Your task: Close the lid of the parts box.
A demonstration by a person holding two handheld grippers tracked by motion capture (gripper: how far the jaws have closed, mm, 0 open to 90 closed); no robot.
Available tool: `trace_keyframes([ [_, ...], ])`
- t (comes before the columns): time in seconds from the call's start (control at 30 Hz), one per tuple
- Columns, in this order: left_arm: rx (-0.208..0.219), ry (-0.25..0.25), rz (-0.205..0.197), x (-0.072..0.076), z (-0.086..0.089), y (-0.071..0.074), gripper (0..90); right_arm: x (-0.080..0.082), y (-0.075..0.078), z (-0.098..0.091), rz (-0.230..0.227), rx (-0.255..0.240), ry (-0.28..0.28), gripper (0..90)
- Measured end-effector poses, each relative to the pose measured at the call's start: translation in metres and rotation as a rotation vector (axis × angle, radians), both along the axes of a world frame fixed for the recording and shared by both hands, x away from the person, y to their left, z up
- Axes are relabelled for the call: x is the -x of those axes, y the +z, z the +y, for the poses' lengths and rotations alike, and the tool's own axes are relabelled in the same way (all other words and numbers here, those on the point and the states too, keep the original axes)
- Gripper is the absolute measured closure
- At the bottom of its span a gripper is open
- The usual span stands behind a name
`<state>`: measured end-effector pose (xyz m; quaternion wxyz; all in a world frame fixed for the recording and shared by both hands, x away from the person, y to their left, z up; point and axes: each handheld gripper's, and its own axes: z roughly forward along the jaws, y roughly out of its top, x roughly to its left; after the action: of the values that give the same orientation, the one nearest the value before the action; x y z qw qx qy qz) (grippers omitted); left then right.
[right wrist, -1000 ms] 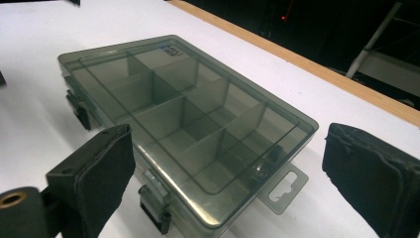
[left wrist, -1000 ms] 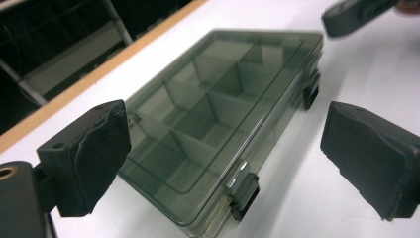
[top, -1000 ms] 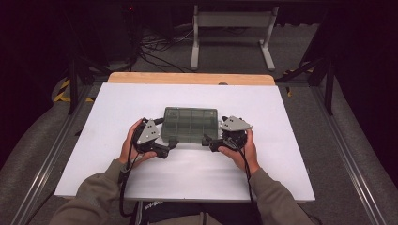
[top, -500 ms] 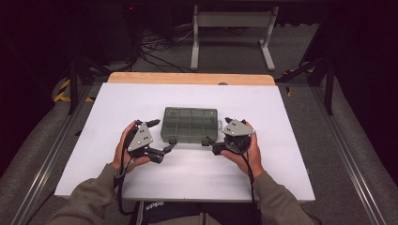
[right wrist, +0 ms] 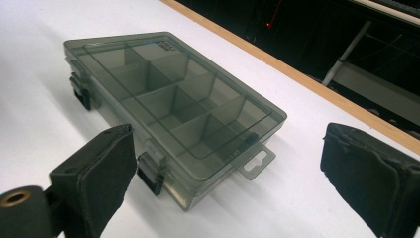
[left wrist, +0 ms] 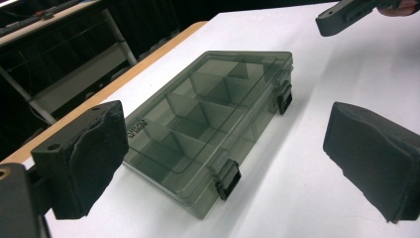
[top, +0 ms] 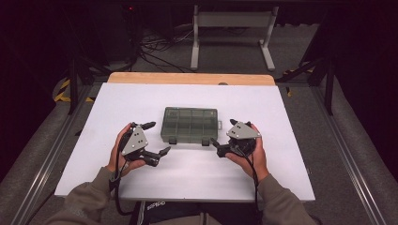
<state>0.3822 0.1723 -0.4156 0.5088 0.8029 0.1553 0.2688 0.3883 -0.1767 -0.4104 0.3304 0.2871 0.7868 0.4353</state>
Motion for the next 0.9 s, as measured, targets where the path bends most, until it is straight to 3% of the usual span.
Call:
trace_keyframes([
  [0.13,0.009,0.002,0.002,0.005,0.004,0.000,3.9,0.007,-0.001,-0.003,-0.013,0.018,0.000,7.3],
  [0.47,0.016,-0.010,-0.016,0.013,0.013,0.001,3.5,0.015,0.001,-0.007,-0.019,0.009,0.016,7.2],
  [0.9,0.003,-0.007,-0.017,0.022,0.024,-0.002,3.6,0.028,0.000,-0.015,-0.026,0.010,0.022,7.3],
])
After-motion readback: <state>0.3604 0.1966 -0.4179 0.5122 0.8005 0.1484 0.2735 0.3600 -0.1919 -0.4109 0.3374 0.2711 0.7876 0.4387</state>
